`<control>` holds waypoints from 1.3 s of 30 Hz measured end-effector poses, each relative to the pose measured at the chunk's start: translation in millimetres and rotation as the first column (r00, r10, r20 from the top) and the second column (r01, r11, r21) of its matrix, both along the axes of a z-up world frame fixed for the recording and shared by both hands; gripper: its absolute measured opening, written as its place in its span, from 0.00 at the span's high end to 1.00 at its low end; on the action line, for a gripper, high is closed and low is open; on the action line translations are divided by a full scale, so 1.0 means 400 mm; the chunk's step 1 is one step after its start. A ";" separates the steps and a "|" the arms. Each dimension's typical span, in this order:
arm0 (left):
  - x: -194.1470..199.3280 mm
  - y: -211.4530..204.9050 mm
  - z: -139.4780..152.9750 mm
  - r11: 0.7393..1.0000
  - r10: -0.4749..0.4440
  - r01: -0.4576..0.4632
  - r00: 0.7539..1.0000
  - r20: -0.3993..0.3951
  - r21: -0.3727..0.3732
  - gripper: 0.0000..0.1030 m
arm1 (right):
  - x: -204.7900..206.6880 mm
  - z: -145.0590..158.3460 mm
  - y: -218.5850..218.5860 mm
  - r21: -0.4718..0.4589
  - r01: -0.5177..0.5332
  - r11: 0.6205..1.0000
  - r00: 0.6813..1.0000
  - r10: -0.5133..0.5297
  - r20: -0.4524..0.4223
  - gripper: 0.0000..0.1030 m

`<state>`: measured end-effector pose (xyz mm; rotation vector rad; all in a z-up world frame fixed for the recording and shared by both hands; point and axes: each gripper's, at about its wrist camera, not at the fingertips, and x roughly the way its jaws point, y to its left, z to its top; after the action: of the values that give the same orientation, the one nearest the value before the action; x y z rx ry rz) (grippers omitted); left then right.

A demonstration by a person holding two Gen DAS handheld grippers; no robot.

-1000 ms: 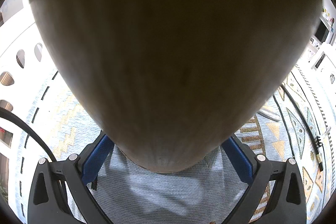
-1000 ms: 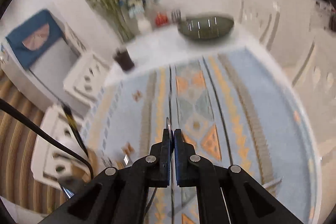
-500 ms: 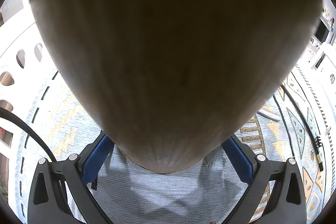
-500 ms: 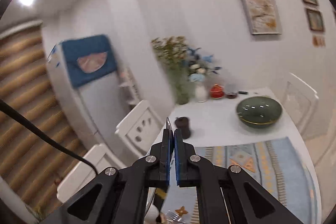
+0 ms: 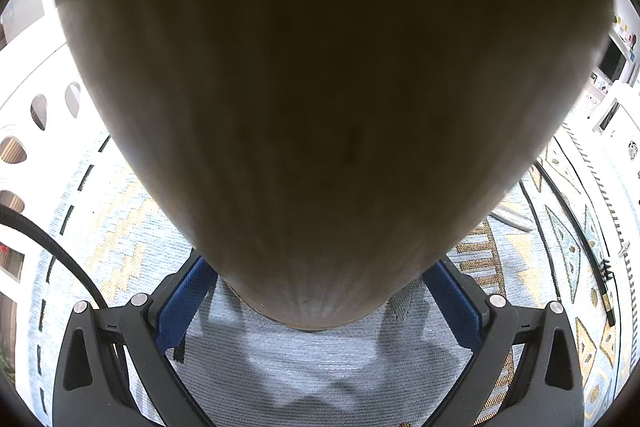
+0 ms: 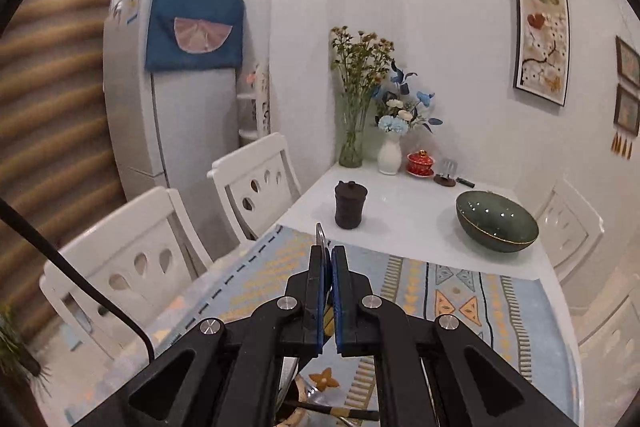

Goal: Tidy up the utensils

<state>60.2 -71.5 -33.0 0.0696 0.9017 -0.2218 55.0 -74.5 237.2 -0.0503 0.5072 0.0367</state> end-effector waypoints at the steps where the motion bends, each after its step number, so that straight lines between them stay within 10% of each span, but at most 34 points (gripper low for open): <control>1: 0.000 0.000 0.000 1.000 0.000 0.000 1.000 0.000 0.000 0.01 | -0.003 -0.005 0.006 -0.012 -0.003 1.000 1.000 0.003 0.000 0.97; 9: -0.001 0.000 0.000 1.000 -0.001 0.001 1.000 0.000 -0.001 0.01 | -0.008 0.002 -0.012 0.006 -0.022 1.000 0.996 0.023 -0.084 0.82; 19: -0.003 -0.009 0.006 1.000 0.002 -0.002 1.000 -0.001 0.006 0.01 | -0.152 0.102 -0.286 0.100 0.267 0.959 0.964 -0.264 -0.038 0.55; 25: -0.008 -0.016 0.016 1.000 0.011 -0.011 1.000 0.000 0.013 0.01 | -0.250 -0.063 -0.428 0.114 0.391 0.913 0.884 -0.339 -0.322 0.55; 31: -0.003 0.000 0.009 1.000 0.018 -0.018 1.000 0.002 0.021 0.01 | -0.296 -0.340 -0.360 0.196 0.315 0.929 0.770 -0.129 -0.625 0.55; 39: -0.002 -0.016 0.002 0.998 0.039 -0.040 0.999 0.008 0.048 0.01 | -0.307 -0.509 -0.224 0.082 0.184 0.979 0.725 -0.079 -0.684 0.55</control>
<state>59.4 -77.9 -32.4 0.0969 0.9002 -0.1632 -67.6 -164.1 33.8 0.1526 1.2509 -0.0528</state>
